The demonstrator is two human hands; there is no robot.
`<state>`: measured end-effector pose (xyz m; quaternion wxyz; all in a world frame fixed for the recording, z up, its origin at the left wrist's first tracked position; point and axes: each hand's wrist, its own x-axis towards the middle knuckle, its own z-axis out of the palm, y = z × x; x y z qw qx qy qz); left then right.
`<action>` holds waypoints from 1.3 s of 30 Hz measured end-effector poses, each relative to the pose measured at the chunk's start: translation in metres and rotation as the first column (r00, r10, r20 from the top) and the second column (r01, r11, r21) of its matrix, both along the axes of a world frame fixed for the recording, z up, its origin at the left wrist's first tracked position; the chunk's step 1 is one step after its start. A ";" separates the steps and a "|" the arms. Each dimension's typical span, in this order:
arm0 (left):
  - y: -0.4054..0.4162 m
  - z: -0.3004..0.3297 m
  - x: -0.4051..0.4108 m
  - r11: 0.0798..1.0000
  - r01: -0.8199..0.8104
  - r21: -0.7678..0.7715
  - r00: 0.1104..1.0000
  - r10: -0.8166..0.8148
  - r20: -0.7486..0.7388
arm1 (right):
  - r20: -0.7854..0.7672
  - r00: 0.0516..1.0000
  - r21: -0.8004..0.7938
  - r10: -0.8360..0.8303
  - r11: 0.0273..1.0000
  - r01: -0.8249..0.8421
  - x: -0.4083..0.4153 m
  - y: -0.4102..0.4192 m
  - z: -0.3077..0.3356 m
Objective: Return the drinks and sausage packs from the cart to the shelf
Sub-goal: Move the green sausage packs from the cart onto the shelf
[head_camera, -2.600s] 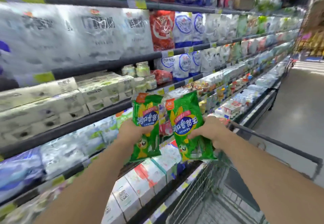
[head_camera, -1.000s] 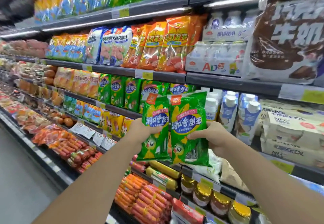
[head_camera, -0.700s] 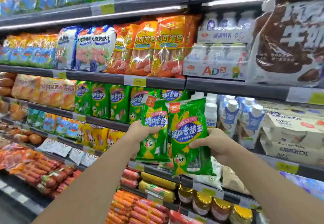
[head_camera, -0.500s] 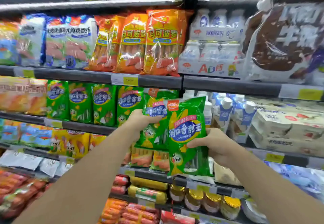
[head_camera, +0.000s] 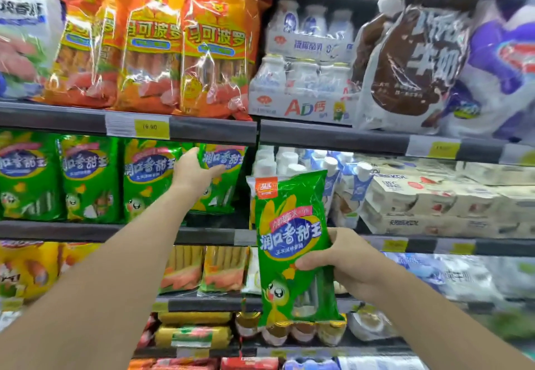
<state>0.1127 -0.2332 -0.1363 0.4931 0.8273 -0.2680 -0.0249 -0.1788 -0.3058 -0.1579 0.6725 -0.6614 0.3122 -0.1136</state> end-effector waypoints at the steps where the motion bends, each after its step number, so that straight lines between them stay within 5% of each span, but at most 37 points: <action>1: -0.001 -0.003 0.001 0.999 0.010 0.038 0.999 -0.011 0.030 | -0.002 1.000 0.003 0.003 1.000 -0.003 0.000 -0.001 -0.001; 7: -0.002 -0.013 -0.025 0.975 -0.157 0.155 0.897 0.075 0.436 | -0.007 0.999 0.005 0.041 0.999 -0.041 0.008 0.000 0.001; 10: -0.002 -0.021 -0.028 0.956 -0.156 0.250 0.852 0.002 0.523 | -0.001 0.998 0.017 0.069 0.997 -0.069 0.012 0.002 0.001; 17: -0.004 -0.042 -0.023 0.923 -0.249 0.293 0.835 0.052 0.548 | 0.018 0.996 0.053 0.091 0.994 -0.091 0.019 0.001 -0.001; 25: -0.005 -0.058 -0.029 0.843 -0.383 0.377 0.594 -0.088 0.800 | 0.020 0.997 0.059 0.077 0.995 -0.078 0.025 -0.003 -0.006; 30: -0.001 -0.064 -0.015 0.786 -0.377 0.489 0.496 -0.275 0.824 | 0.025 0.998 0.053 0.058 0.997 -0.059 0.031 -0.001 -0.008; 33: 0.005 -0.059 -0.015 0.832 -0.253 0.493 0.573 -0.282 0.770 | 0.061 0.997 0.051 0.038 0.998 -0.041 0.045 0.006 -0.006; 36: 0.029 -0.041 -0.018 0.984 0.021 0.177 0.788 -0.126 0.603 | 0.105 0.994 0.074 0.013 0.997 -0.021 0.068 0.017 -0.002; 39: 0.056 -0.020 -0.016 0.999 0.051 -0.019 0.933 -0.041 0.357 | 0.131 0.991 0.078 -0.016 0.997 0.006 0.097 0.029 0.002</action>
